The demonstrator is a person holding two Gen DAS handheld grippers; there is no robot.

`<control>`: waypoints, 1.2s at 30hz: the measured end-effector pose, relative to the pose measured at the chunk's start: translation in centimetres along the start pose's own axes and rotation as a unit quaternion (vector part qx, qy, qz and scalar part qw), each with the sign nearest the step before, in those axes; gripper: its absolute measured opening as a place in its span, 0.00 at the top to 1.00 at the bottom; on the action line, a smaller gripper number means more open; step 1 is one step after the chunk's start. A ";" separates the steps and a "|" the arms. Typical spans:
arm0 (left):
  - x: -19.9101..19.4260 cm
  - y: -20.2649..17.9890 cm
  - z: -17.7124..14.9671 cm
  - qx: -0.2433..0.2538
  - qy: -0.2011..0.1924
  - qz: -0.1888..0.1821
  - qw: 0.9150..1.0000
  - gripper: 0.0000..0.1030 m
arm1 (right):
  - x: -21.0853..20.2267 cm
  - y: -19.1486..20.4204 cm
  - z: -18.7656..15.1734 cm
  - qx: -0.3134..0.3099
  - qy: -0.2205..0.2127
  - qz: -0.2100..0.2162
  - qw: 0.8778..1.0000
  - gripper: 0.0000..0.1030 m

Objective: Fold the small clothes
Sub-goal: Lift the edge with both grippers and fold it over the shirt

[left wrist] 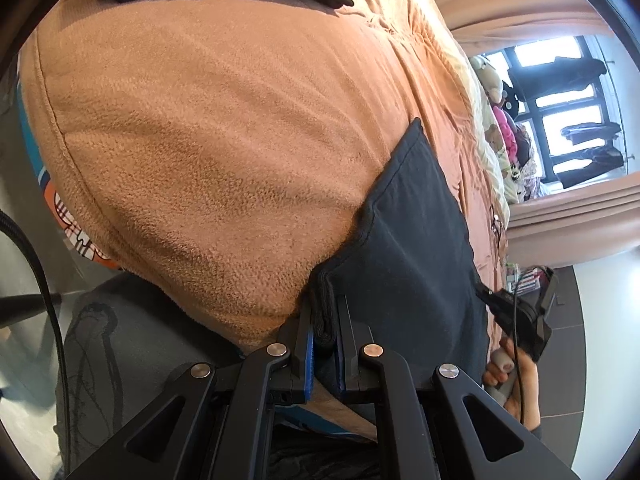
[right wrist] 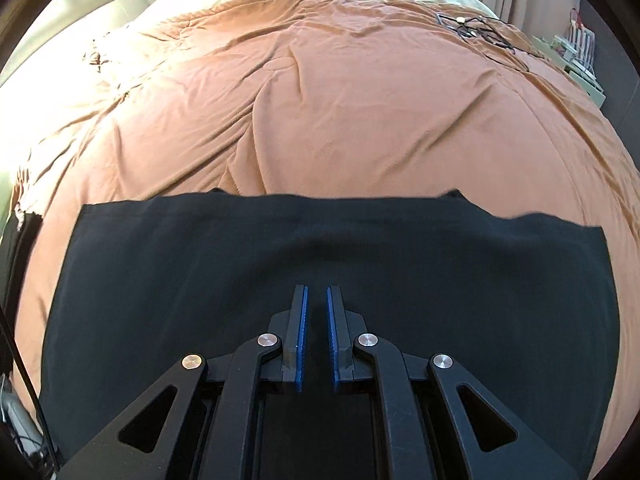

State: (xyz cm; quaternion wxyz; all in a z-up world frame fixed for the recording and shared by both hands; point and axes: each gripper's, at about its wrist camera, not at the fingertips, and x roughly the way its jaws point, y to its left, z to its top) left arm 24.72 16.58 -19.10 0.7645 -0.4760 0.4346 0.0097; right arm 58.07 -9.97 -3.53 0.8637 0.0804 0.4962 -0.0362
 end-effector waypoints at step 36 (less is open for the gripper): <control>-4.7 -11.1 -1.9 0.057 0.033 -0.161 0.985 0.93 | -10.1 0.7 -17.6 -0.006 0.034 0.074 0.997 0.94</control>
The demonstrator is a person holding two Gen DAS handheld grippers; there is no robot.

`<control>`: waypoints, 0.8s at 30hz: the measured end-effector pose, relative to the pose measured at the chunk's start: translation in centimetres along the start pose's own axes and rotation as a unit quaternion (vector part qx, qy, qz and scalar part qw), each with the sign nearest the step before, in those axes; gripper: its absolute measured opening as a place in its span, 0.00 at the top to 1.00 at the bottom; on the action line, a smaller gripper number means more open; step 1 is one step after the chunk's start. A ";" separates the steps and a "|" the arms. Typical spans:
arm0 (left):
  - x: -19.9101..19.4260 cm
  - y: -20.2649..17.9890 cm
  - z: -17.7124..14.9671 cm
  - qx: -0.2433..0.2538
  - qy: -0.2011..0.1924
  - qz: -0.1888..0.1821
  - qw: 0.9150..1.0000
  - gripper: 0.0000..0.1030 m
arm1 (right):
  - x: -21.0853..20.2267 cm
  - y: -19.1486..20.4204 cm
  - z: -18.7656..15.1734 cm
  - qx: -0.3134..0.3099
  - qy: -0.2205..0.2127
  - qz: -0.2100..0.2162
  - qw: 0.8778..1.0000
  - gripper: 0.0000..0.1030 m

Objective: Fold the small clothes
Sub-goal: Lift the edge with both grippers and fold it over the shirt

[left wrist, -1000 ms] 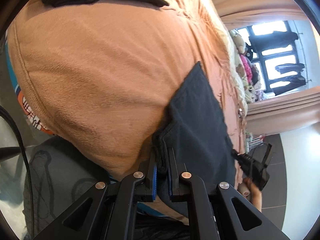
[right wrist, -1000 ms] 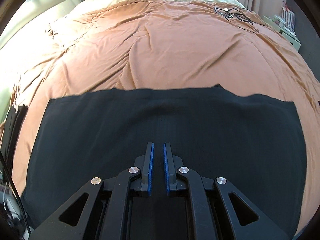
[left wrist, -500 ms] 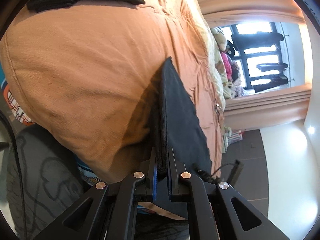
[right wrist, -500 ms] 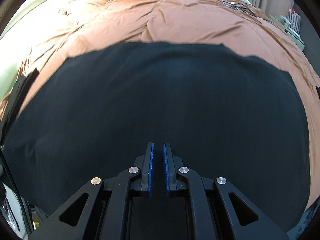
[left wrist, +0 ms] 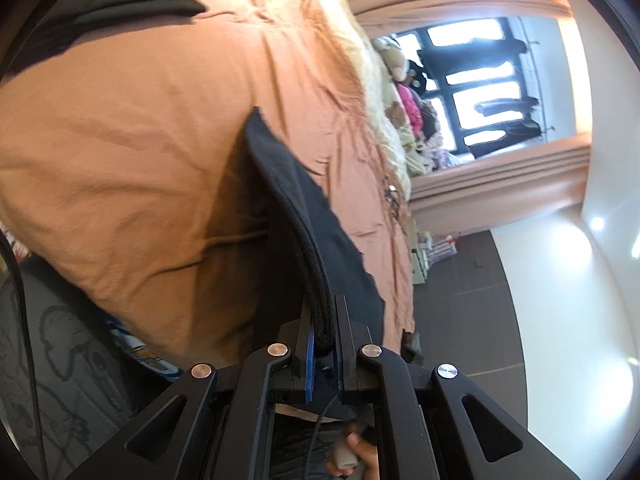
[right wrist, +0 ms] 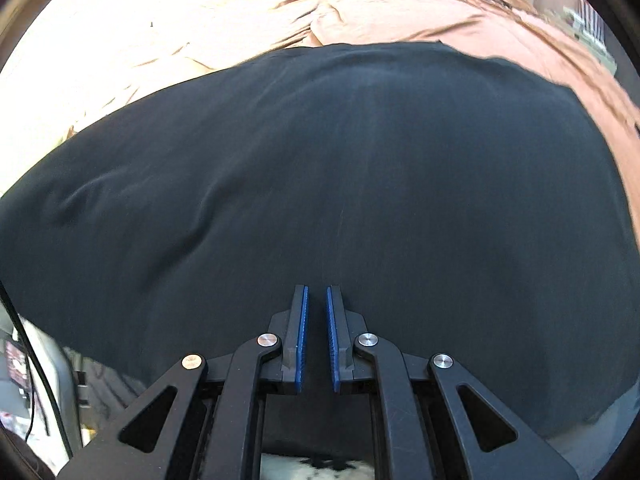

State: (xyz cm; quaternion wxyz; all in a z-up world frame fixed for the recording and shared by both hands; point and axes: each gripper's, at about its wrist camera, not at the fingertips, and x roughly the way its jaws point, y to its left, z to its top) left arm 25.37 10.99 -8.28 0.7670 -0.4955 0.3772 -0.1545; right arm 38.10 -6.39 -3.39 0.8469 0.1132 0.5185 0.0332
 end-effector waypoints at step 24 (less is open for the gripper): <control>6.9 -12.9 -0.6 0.125 0.057 -0.057 0.989 0.93 | -1.8 -4.5 -4.2 0.029 -0.011 0.117 0.993 0.94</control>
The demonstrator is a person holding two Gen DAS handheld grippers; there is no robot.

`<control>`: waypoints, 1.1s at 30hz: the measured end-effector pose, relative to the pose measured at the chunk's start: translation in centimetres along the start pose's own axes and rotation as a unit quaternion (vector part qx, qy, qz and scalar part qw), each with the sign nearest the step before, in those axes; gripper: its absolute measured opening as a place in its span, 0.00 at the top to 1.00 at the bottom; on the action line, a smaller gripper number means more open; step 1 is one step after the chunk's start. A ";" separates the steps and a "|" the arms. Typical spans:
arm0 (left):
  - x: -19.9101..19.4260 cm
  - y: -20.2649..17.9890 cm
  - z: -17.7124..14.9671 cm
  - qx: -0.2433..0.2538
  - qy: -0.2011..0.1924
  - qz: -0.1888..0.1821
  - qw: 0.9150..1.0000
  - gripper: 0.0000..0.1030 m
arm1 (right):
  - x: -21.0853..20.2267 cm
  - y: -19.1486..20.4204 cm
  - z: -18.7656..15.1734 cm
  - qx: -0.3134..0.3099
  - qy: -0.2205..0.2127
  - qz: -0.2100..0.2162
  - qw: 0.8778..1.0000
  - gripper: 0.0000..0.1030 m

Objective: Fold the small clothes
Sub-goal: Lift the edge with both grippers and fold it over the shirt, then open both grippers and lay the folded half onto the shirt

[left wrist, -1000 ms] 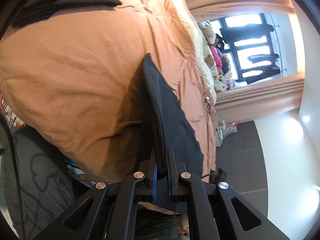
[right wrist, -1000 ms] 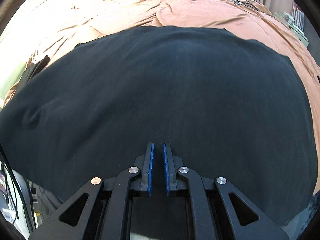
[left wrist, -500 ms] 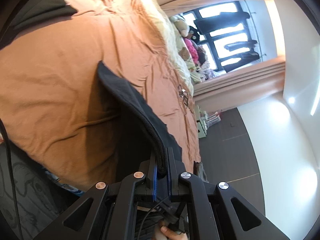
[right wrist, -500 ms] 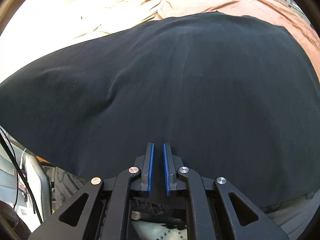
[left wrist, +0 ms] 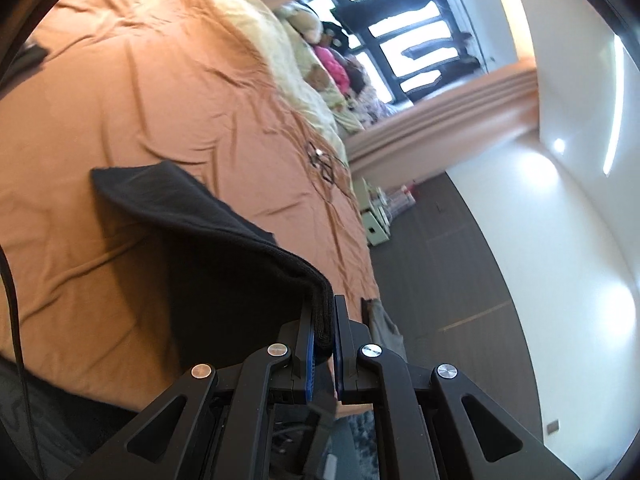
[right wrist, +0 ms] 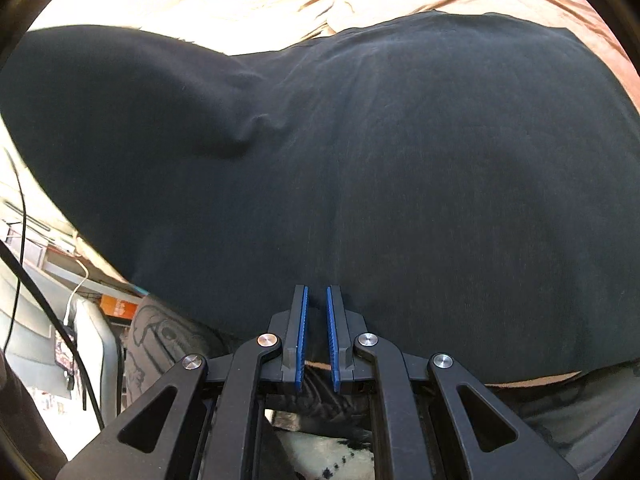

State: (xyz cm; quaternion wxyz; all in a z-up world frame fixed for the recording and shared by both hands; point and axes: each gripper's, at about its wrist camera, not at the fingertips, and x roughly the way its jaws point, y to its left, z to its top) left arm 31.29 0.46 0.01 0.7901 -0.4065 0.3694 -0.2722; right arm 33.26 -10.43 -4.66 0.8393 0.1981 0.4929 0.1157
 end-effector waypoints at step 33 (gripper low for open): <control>21.2 -9.9 -4.9 0.125 0.212 -0.012 0.969 0.93 | -10.2 -10.5 -3.8 0.055 -0.090 -0.020 0.994 0.55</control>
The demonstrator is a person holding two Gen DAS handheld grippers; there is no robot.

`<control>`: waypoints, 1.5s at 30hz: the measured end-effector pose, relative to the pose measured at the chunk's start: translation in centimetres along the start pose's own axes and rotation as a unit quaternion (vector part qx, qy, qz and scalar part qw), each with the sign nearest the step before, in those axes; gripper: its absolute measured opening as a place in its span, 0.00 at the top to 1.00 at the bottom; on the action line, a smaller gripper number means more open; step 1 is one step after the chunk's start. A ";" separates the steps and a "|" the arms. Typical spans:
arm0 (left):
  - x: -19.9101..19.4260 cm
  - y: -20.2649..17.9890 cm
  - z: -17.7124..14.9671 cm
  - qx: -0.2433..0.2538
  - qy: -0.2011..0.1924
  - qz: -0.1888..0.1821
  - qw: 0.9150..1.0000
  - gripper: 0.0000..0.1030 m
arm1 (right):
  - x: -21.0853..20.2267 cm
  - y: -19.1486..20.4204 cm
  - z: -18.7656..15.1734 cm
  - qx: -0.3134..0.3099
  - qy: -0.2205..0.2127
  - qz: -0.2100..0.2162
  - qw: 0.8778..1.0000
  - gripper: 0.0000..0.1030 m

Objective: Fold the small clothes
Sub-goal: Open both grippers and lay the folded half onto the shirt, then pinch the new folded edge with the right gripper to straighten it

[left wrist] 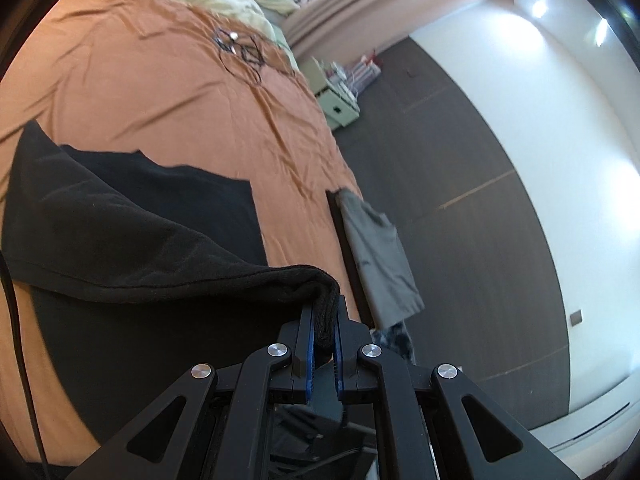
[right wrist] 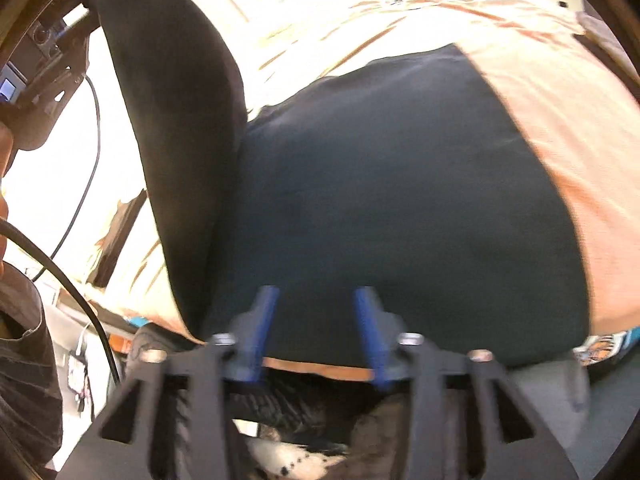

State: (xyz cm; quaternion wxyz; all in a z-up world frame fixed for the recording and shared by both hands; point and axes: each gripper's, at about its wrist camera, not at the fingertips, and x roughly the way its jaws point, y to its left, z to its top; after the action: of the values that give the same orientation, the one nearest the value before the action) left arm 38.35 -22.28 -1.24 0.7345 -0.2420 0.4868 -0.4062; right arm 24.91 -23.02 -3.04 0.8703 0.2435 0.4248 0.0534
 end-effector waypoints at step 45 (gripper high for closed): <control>-0.8 13.5 -9.1 -0.090 0.028 0.207 0.974 0.42 | 1.0 -0.3 7.0 -0.165 0.046 -0.145 0.974 0.57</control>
State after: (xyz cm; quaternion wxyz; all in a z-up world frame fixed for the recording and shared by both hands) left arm 34.73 -13.73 -14.72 0.7637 -0.1899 0.5813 -0.2069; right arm 30.90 -25.60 -0.23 0.8763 0.0292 0.4808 0.0071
